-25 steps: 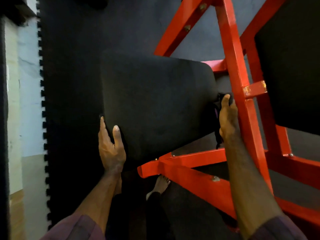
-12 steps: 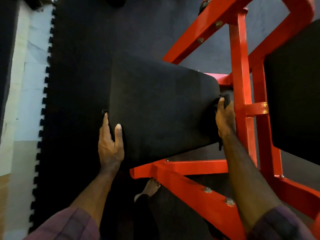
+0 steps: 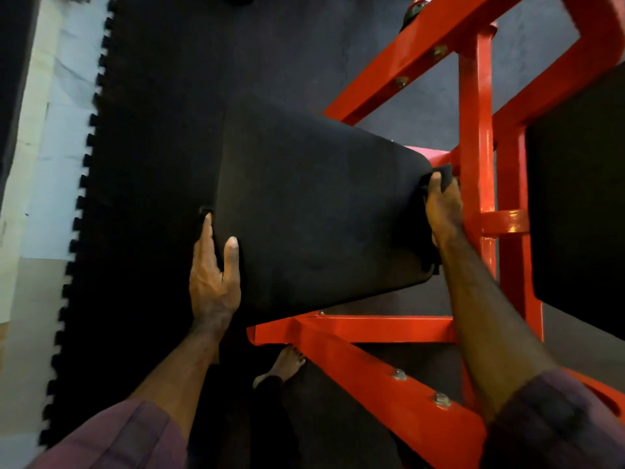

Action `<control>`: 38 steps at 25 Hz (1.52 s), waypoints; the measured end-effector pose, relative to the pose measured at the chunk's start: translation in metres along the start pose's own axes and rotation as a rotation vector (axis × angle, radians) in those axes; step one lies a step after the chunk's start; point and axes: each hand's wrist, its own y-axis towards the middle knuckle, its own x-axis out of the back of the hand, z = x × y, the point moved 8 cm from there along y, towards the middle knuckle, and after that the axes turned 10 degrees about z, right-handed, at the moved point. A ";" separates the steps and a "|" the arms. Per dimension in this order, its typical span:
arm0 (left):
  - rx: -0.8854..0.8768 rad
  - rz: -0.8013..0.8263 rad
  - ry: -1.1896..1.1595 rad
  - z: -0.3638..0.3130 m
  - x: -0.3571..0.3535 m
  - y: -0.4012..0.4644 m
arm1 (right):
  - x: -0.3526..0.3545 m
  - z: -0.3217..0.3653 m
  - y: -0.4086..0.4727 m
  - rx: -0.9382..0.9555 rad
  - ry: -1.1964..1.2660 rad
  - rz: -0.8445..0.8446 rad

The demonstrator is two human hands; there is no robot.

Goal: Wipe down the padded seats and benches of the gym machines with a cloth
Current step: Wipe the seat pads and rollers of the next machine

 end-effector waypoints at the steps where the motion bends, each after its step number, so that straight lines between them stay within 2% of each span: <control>1: 0.003 0.001 0.001 0.002 0.000 0.000 | -0.004 -0.002 -0.006 -0.004 -0.025 0.000; 5: 0.027 0.021 0.000 0.002 0.001 -0.002 | -0.001 -0.028 -0.048 0.010 -0.091 0.004; 10: 0.039 0.026 -0.014 0.002 0.000 -0.002 | -0.009 0.019 0.015 0.005 -0.089 -0.016; 13: 0.037 0.027 -0.010 0.002 -0.001 0.000 | -0.012 0.029 0.033 0.072 -0.139 -0.010; 16: 0.044 0.026 -0.006 0.003 0.000 -0.001 | -0.010 0.035 0.034 0.096 -0.168 0.078; 18: 0.056 0.030 -0.008 0.004 -0.001 0.000 | -0.024 0.058 0.048 0.121 -0.279 0.130; 21: 0.034 0.027 -0.015 0.004 -0.001 -0.001 | -0.069 0.109 0.060 0.254 -0.626 0.215; 24: 0.052 0.037 -0.030 0.006 -0.001 0.000 | -0.091 0.123 0.054 0.363 -0.682 0.321; 26: 0.062 0.043 -0.037 0.008 -0.001 0.000 | -0.070 0.110 0.053 0.343 -0.656 0.354; 28: 0.060 0.051 -0.044 0.009 -0.002 0.001 | -0.050 0.096 0.062 0.218 -0.631 0.327; 30: 0.063 0.056 -0.042 0.009 -0.002 0.001 | -0.067 0.109 0.068 0.135 -0.650 0.313; 34: 0.073 0.074 -0.060 0.008 -0.001 0.000 | -0.144 0.163 0.055 0.318 -0.653 0.436; 36: 0.067 0.079 -0.065 0.007 0.000 0.000 | -0.141 0.158 0.060 0.302 -0.631 0.485; 38: 0.064 0.084 -0.061 0.006 0.001 0.000 | -0.117 0.143 0.072 0.191 -0.643 0.446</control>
